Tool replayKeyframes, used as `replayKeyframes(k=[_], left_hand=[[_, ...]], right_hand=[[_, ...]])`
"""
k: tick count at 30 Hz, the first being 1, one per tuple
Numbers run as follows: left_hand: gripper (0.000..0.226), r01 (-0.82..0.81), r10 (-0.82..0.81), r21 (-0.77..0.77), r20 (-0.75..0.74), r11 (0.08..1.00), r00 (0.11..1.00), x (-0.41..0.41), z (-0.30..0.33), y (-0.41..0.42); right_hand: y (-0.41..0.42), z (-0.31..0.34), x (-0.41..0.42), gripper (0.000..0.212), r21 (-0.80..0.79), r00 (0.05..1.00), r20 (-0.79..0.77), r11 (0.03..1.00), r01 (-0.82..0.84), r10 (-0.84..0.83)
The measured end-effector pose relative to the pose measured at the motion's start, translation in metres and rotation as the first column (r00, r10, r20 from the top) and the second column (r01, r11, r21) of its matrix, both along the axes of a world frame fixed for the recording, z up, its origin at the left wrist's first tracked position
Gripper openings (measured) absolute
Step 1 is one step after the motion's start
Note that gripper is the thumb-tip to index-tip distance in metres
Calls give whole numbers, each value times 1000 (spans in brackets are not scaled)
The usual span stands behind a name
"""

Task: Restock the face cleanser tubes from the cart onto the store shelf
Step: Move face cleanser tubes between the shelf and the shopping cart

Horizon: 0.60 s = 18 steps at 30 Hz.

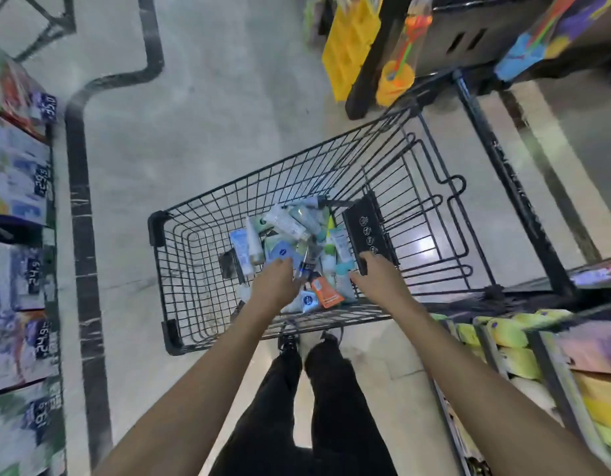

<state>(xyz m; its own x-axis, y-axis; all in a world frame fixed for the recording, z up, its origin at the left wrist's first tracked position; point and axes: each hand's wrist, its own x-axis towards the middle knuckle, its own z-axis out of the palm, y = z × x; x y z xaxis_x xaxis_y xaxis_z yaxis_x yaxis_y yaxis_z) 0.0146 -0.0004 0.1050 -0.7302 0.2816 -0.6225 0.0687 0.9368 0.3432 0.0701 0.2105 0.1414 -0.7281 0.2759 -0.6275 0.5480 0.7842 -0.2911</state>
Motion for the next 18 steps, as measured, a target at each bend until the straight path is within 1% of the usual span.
replayKeyframes(k=[3,6,11,14,16,18], left_hand=[[47,-61,59,35,58,998,997,-8,-40,9],[41,-114,108,41,136,993,985,-21,-88,24],[35,-154,147,26,179,988,973,-38,-159,44],[42,-222,207,43,217,974,954,-43,-191,53],[46,-256,231,88,232,963,945,-46,-210,58],[54,-329,287,121,276,936,917,-47,-226,61]], right_hand=[[3,-42,-18,51,-49,997,51,997,61,-59],[10,-98,-32,48,-96,977,134,979,182,-169],[22,-186,-39,45,-52,914,296,951,304,-276],[25,-229,-37,48,-19,882,350,940,342,-314],[25,-253,-35,46,-10,873,359,934,357,-330],[23,-277,-33,43,1,876,358,938,345,-323]])
